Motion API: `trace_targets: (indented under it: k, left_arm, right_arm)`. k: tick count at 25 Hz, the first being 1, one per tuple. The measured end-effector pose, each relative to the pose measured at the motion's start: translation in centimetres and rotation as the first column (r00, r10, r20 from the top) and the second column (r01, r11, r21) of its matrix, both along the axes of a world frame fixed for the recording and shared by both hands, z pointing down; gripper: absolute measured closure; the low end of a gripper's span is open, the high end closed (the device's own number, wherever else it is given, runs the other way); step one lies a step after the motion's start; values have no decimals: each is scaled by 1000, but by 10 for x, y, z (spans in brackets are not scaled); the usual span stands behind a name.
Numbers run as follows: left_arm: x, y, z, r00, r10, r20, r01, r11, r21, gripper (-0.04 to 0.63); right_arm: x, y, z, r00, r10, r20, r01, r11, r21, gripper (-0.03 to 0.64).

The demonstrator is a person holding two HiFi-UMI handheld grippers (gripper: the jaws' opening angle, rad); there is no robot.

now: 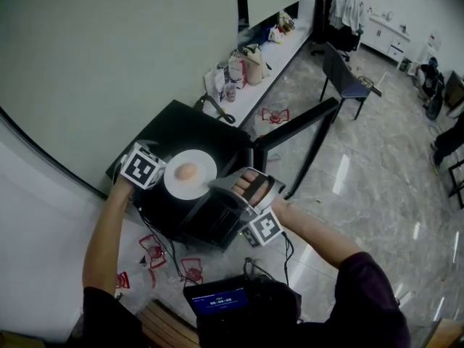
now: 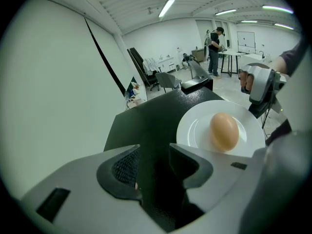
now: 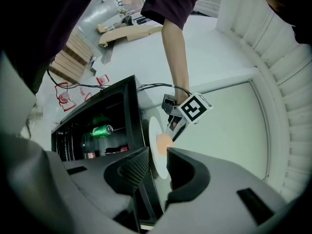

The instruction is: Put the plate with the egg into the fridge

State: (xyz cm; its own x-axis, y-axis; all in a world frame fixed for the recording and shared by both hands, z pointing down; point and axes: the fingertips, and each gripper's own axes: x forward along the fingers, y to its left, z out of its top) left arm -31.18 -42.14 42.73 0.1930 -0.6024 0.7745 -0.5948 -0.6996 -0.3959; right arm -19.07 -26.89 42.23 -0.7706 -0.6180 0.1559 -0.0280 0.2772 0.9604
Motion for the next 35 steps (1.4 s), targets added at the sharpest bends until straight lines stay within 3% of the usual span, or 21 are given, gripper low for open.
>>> trace_targets:
  k: [10,13,18,25,30,35]
  left_arm:
    - [20,9,-7,999,35,-34,-34,999,10,434]
    - [17,9,-5,999,35,-34,-35,999,8,434]
    - [15,16,-3,999,23,-38,-23,1000,3,434]
    - [20,28,-23,996,41,-73,-33,994,103,434]
    - [27,47,-47,992,71,-104,-48,977,206,436]
    - [34,76,-58,983,124,-134,-86,962,260,436]
  right_arm:
    - [-3,-6,16,996,45,-79,-45,999,12,505]
    - [-8,-10,18,993,52,-102,-50,998,25,590]
    - [-6,-5,21,990,52,-133,-45,997,60,598]
    - [0,0,19,987,62,-147,-48,994,94,603]
    - [1,6,21,982,95,-166,-72,988,138,603]
    - [-2,13,15,978,142,-151,-118,981,157,603]
